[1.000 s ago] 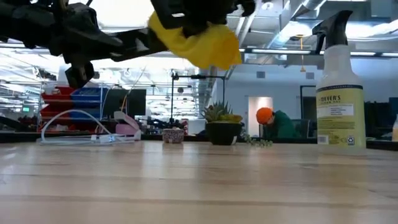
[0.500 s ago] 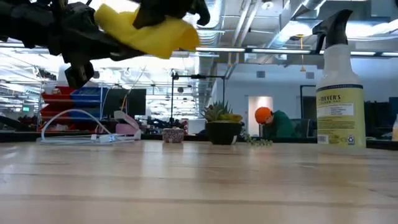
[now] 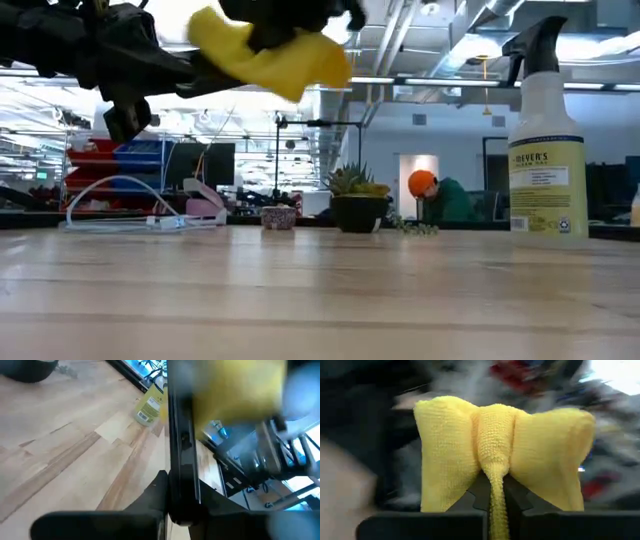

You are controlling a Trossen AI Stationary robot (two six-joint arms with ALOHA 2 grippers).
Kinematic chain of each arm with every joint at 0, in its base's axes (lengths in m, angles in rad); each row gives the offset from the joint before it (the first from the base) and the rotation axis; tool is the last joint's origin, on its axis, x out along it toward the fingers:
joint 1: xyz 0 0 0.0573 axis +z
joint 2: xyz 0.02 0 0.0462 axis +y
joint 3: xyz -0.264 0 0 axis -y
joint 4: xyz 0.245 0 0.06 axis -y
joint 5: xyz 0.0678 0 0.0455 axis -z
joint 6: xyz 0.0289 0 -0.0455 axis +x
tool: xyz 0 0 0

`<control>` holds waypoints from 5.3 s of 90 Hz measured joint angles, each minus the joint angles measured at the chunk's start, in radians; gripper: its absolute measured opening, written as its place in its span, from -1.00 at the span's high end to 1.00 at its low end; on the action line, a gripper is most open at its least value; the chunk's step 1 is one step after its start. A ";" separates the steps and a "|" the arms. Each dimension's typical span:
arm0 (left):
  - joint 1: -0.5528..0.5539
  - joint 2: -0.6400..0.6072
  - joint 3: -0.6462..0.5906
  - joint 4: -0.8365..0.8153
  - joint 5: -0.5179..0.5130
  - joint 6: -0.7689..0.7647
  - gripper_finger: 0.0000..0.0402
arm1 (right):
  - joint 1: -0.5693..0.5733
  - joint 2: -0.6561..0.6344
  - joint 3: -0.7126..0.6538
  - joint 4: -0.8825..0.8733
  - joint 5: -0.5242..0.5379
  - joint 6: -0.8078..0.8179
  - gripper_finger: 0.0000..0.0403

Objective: Apply microfiber cloth
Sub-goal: Wipe the front and back of the cellphone with the microfiber cloth

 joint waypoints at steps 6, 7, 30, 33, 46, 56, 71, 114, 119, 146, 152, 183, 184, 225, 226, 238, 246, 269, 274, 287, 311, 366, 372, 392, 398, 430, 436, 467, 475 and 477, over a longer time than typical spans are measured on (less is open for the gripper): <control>0.000 0.000 0.000 -0.003 -0.001 0.003 0.93 | 0.000 0.000 0.000 -0.079 -0.154 0.027 0.99; 0.000 0.000 0.000 -0.003 -0.001 0.003 0.93 | 0.000 0.000 0.000 -0.095 -0.170 0.036 0.99; -0.037 0.000 0.093 -0.288 -0.126 0.002 0.96 | 0.093 -0.037 -0.001 -0.669 -0.178 0.427 0.99; -0.039 0.003 0.137 -0.391 -0.140 -0.008 0.96 | 0.108 -0.044 0.000 -0.731 -0.166 0.487 0.99; -0.040 0.089 0.371 -0.842 -0.154 -0.066 0.96 | 0.162 -0.045 -0.002 -0.925 -0.097 0.689 0.97; -0.040 0.212 0.569 -1.151 -0.153 -0.095 0.96 | 0.186 -0.047 -0.001 -0.987 -0.040 0.784 0.96; -0.039 0.493 0.824 -1.539 -0.147 -0.099 0.96 | 0.202 -0.047 -0.001 -0.990 -0.001 0.803 0.96; -0.040 1.144 1.229 -1.897 0.000 0.019 0.83 | 0.220 -0.047 -0.001 -0.993 0.030 0.800 0.95; -0.042 1.170 1.252 -1.882 0.033 0.043 0.82 | 0.223 -0.047 -0.001 -0.993 0.031 0.799 0.95; -0.039 1.186 1.279 -1.803 0.122 0.105 0.62 | 0.232 -0.047 -0.001 -0.991 0.032 0.801 0.95; -0.040 1.183 1.279 -1.801 0.125 0.104 0.50 | 0.233 -0.047 0.000 -0.990 0.032 0.802 0.95; -0.038 1.177 1.275 -1.830 0.133 0.155 0.00 | 0.231 -0.046 0.000 -0.990 0.033 0.801 0.95; -0.037 1.177 1.275 -1.832 0.133 0.160 -0.02 | 0.231 -0.046 0.000 -0.990 0.033 0.801 0.95; 0.031 0.775 1.000 -1.720 0.164 0.078 -0.16 | 0.214 -0.046 -0.104 -0.927 -0.132 0.654 0.95; 0.035 0.754 0.981 -1.705 0.165 0.071 -0.16 | 0.210 -0.046 -0.111 -0.909 -0.143 0.637 0.95; 0.056 0.512 0.750 -1.479 0.167 -0.037 -0.16 | 0.153 -0.045 -0.169 -0.762 -0.318 0.414 0.95; 0.050 0.390 0.625 -1.344 0.168 -0.097 -0.16 | 0.121 -0.046 -0.178 -0.736 -0.473 0.300 0.95; 0.001 0.239 0.414 -1.074 0.161 -0.159 -0.16 | 0.132 -0.046 -0.181 -0.792 -0.786 0.145 0.88; -0.005 0.238 0.391 -1.026 0.156 -0.159 -0.16 | 0.143 -0.046 -0.181 -0.830 -0.787 0.137 0.82; -0.023 0.267 0.371 -0.963 0.124 -0.143 -0.16 | 0.148 -0.046 -0.177 -0.908 -0.822 0.141 0.58; -0.023 0.297 0.376 -0.861 0.098 -0.051 -0.16 | 0.116 -0.050 -0.040 -0.910 -0.871 0.148 0.06; 0.052 0.295 0.378 -0.718 0.144 0.082 -0.16 | 0.055 -0.032 0.001 -0.204 -0.817 0.128 -0.11; 0.082 0.295 0.378 -0.710 0.173 0.037 -0.16 | 0.042 -0.013 0.001 -0.166 -0.850 0.128 -0.11; 0.151 0.331 0.377 -0.674 0.222 0.028 -0.16 | 0.016 0.082 0.000 -0.107 -0.915 0.143 -0.11; 0.166 0.373 0.377 -0.636 0.274 0.029 -0.16 | 0.013 0.101 -0.002 -0.126 -0.958 0.144 -0.11; 0.174 0.625 0.377 -0.475 0.355 0.007 -0.16 | -0.022 0.119 0.000 -0.288 -1.028 0.112 -0.11; 0.169 0.623 0.377 -0.500 0.358 -0.025 -0.16 | -0.036 0.118 0.000 -0.292 -1.010 0.110 -0.11; 0.132 0.544 0.377 -0.560 0.348 -0.076 -0.16 | -0.119 0.100 -0.002 -0.549 -0.695 0.217 -0.11; 0.132 0.530 0.377 -0.561 0.331 -0.076 -0.16 | -0.106 0.073 -0.001 -0.490 -0.735 0.196 -0.11; 0.132 0.528 0.377 -0.561 0.326 -0.075 -0.16 | -0.099 0.070 -0.001 -0.464 -0.779 0.185 -0.11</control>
